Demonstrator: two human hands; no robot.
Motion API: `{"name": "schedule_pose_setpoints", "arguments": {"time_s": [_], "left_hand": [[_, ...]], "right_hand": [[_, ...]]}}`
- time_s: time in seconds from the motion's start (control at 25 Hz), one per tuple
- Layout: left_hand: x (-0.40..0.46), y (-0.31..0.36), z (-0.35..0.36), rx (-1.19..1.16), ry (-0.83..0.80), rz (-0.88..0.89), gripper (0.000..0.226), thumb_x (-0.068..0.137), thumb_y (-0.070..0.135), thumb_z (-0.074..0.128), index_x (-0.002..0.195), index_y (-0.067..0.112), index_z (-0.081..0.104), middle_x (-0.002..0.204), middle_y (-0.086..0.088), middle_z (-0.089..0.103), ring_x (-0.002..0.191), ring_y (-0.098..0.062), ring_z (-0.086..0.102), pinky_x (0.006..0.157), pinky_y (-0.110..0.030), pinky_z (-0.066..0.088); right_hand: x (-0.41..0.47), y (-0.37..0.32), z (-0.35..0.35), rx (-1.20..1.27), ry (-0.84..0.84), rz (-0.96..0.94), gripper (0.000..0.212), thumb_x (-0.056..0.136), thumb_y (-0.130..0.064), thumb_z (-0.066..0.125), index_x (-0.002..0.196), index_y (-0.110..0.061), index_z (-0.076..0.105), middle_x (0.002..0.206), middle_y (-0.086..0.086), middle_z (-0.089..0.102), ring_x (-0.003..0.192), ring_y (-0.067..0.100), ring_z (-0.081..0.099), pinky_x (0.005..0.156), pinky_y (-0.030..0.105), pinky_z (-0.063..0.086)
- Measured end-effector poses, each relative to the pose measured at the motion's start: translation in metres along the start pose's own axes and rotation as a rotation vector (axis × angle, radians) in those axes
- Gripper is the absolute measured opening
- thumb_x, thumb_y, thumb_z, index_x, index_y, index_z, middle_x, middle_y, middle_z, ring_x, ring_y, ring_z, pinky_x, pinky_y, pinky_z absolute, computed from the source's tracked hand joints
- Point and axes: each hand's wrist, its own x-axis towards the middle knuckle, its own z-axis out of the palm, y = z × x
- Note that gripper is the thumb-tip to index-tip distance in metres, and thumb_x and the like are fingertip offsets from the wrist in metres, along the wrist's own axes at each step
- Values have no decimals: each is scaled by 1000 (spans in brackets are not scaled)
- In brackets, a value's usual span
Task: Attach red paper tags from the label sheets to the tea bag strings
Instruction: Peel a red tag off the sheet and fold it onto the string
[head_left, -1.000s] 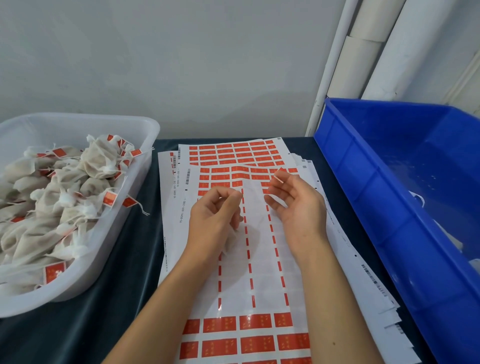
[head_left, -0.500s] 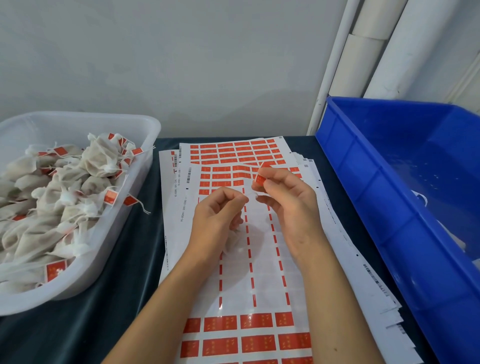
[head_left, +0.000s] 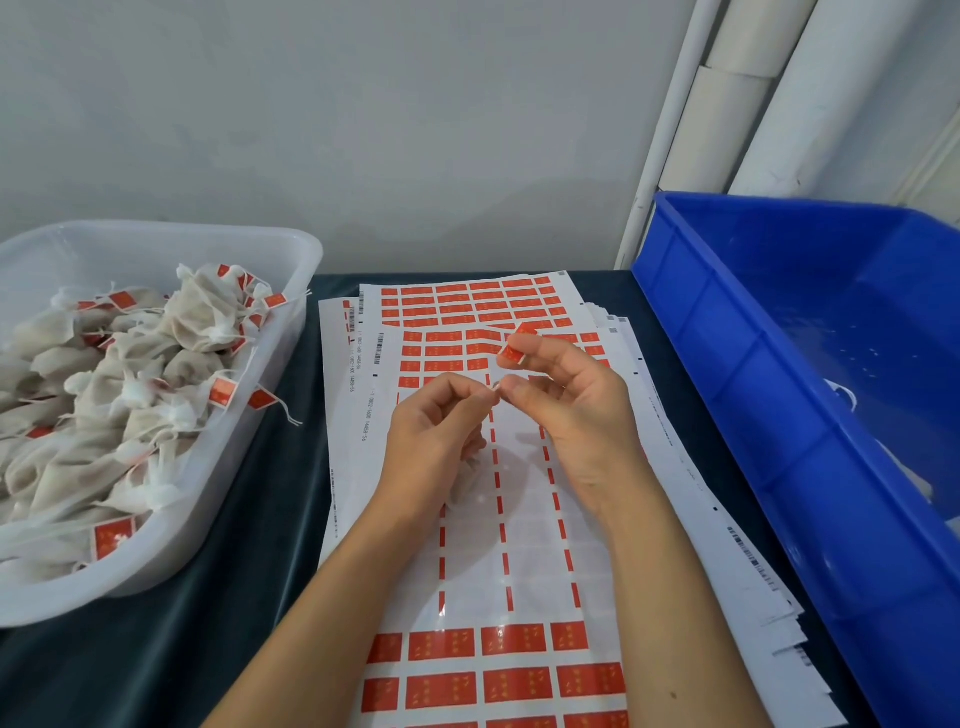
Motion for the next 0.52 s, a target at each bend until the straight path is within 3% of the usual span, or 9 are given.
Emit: {"name": "schedule_pose_setpoints", "arguments": {"time_s": [0.24,0.52], "left_hand": [[0,0,2,45,11,-22,18,101,22,65,85,16,72,67,4,61,58,-9,52,61,-27,51],[0,-1,2,47,13,-18,17,101,21,65,87,15,72,66,5,61,57,-6,52,59,-24,49]], "right_hand": [[1,0,-3,67,49,0,31,92,-18,77,115,-38,75,116,-16,75,115,9,69,95,35,60],[0,-1,1,43,50,16,30,88,-21,83,113,-37,76,113,-17,75,109,4,70,90,35,63]]}}
